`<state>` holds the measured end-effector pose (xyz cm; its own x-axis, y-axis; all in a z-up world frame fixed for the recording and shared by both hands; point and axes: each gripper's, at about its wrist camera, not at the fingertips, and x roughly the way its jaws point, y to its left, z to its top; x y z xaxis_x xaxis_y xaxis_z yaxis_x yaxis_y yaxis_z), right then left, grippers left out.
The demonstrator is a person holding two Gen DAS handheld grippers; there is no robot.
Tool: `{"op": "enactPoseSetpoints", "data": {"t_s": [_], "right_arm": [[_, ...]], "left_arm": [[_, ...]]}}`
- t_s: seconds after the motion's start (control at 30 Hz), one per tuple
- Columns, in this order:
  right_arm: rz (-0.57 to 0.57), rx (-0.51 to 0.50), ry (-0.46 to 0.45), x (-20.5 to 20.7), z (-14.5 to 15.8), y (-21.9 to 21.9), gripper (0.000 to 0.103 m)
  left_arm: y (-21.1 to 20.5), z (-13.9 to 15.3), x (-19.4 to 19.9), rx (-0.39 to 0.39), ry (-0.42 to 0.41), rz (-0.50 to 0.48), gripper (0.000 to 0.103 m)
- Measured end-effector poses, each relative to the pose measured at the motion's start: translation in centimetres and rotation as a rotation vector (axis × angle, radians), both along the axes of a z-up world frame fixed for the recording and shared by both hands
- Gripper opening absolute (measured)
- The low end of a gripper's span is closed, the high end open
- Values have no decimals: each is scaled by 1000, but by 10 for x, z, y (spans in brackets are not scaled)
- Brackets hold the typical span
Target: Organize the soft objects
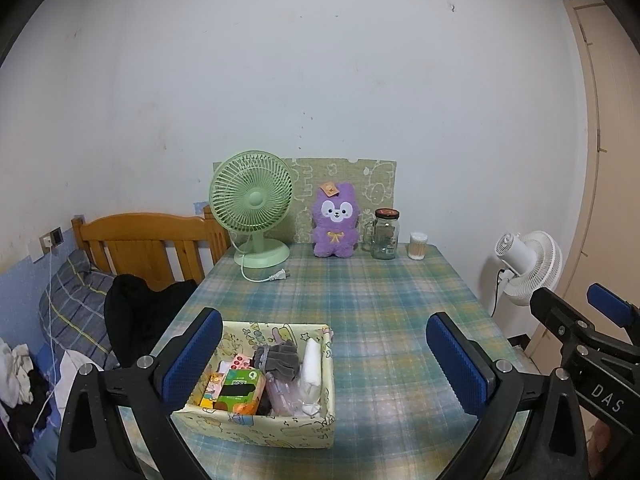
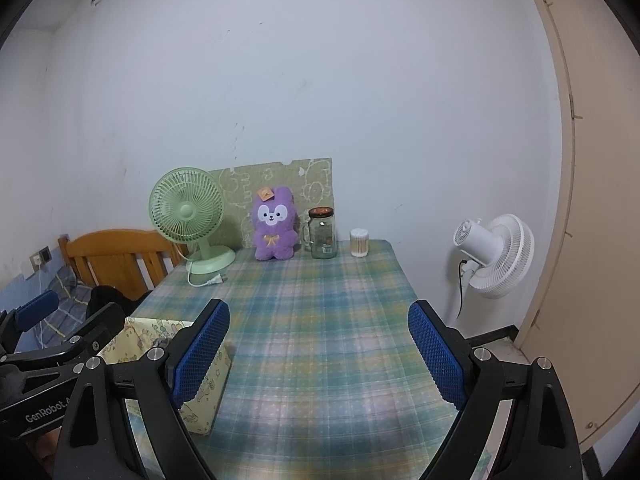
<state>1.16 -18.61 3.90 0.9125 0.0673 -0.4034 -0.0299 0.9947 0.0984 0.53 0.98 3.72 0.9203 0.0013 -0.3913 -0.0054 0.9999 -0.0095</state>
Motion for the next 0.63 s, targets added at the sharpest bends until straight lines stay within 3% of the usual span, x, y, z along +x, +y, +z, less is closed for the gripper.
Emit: {"op": "enactPoseSetpoints", "data": {"t_s": [0.63], "right_arm": [[8, -11, 13, 7, -7, 6, 93]], "left_arm": [[2, -2, 5, -6, 3, 3, 103]]}}
